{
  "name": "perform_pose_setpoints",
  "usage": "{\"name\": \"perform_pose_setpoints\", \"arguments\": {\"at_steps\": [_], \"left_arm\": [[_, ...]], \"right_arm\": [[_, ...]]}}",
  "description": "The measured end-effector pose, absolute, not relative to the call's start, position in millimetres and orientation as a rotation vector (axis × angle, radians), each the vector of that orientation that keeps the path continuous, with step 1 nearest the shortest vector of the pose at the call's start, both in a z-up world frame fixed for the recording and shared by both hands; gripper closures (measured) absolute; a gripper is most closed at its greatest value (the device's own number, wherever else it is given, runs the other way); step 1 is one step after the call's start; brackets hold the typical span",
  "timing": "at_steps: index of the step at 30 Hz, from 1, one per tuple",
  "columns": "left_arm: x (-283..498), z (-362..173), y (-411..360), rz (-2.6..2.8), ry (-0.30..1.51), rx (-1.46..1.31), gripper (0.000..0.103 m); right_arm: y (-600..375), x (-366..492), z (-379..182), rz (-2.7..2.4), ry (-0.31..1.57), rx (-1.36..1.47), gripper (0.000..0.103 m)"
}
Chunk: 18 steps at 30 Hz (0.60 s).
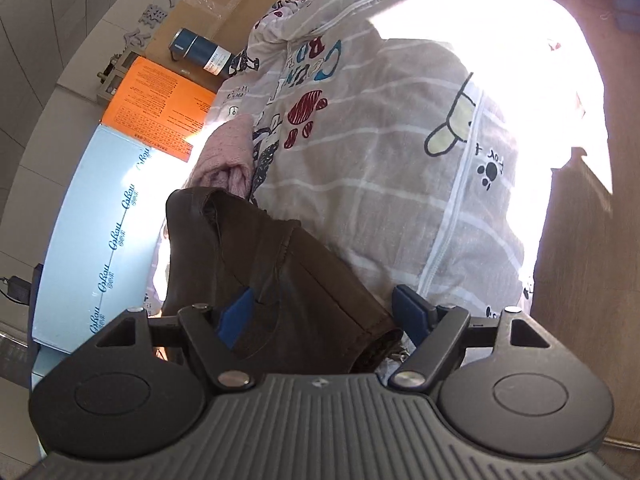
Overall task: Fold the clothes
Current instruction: 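Grasp the coat side panel with the right tool and fold it over the coat center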
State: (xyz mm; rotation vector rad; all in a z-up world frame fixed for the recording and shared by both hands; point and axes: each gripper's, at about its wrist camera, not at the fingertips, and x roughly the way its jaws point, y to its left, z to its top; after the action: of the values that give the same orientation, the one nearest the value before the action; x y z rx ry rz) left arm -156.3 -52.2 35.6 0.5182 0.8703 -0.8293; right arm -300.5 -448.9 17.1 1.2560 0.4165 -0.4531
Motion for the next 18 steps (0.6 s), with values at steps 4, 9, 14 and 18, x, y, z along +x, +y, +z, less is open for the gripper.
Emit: {"name": "perform_pose_setpoints", "arguments": {"at_steps": [4, 9, 14, 18], "left_arm": [[-156, 35, -53, -0.831, 0.877, 0.515, 0.000], [-155, 34, -54, -0.833, 0.883, 0.516, 0.000], [-155, 34, -52, -0.830, 0.878, 0.513, 0.000], [-155, 33, -52, -0.829, 0.878, 0.510, 0.000]], "right_arm": [[-454, -318, 1, -0.329, 0.267, 1.489, 0.029], [-441, -308, -11, -0.179, 0.249, 1.596, 0.029], [-420, -278, -11, -0.087, 0.422, 1.529, 0.029], [-392, -246, -6, 0.009, 0.573, 1.448, 0.029]]}}
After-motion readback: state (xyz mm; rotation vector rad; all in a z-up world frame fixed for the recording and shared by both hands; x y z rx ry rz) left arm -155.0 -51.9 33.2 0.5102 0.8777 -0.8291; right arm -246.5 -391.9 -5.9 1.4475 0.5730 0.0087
